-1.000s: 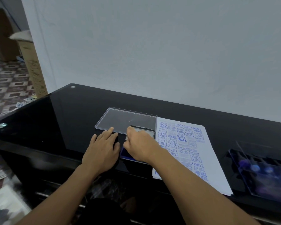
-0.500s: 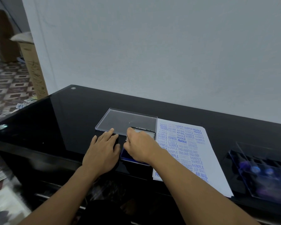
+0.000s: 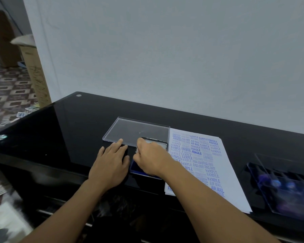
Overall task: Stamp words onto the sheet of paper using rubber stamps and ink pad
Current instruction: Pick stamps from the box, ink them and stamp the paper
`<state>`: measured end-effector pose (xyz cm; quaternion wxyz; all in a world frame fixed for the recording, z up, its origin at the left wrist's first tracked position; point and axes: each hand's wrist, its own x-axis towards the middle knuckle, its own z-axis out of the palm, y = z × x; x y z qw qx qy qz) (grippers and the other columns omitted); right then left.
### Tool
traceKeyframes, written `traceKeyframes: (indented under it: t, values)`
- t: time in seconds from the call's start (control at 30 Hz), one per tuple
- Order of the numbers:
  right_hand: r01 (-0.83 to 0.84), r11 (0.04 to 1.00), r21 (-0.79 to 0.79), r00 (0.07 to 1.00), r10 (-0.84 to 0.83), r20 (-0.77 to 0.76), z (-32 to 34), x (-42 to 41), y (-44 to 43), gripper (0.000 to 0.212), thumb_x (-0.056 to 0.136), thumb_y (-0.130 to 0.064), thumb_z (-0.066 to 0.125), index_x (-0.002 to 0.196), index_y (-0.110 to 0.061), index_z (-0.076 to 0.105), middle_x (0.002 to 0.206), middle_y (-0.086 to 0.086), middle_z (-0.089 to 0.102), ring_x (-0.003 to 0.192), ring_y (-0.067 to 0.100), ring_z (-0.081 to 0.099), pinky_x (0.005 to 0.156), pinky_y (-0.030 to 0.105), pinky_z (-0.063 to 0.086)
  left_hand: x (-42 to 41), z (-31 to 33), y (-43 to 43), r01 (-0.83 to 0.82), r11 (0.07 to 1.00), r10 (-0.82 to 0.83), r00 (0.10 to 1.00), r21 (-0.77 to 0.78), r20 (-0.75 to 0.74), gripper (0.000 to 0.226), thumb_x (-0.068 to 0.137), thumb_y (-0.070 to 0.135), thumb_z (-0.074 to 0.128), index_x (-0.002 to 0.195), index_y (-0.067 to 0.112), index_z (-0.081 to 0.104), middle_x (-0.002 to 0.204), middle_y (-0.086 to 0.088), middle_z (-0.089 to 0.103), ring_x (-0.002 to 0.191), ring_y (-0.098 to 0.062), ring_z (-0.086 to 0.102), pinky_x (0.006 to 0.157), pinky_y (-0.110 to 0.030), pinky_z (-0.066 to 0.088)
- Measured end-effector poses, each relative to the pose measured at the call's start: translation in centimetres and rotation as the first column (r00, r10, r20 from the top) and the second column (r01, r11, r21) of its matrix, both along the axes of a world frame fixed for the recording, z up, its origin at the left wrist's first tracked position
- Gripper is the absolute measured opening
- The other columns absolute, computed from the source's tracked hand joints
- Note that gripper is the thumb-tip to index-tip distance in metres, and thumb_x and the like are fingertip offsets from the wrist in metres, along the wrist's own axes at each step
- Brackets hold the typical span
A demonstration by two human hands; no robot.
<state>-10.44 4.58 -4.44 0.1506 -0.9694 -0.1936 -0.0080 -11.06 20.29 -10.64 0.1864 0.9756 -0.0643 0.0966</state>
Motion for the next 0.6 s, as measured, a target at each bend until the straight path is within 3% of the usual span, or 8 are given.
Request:
traceKeyframes:
  t: [0.6]
  values:
    - [-0.009, 1.0, -0.003, 0.999, 0.009, 0.048, -0.33, -0.02, -0.12, 0.013, 0.098, -0.026, 0.043, 0.093, -0.015, 0.037, 0.069, 0.001, 0.041, 0.07, 0.03, 0.048, 0.058, 0.035, 0.034, 0.01, 0.09, -0.03, -0.002, 1.0, 0.002, 1.0, -0.007, -0.005, 0.048, 0.104, 0.037, 0.034, 0.149, 0.021, 0.038, 0.164, 0.004, 0.017, 0.149, -0.012, 0.018, 0.122, -0.044, 0.011]
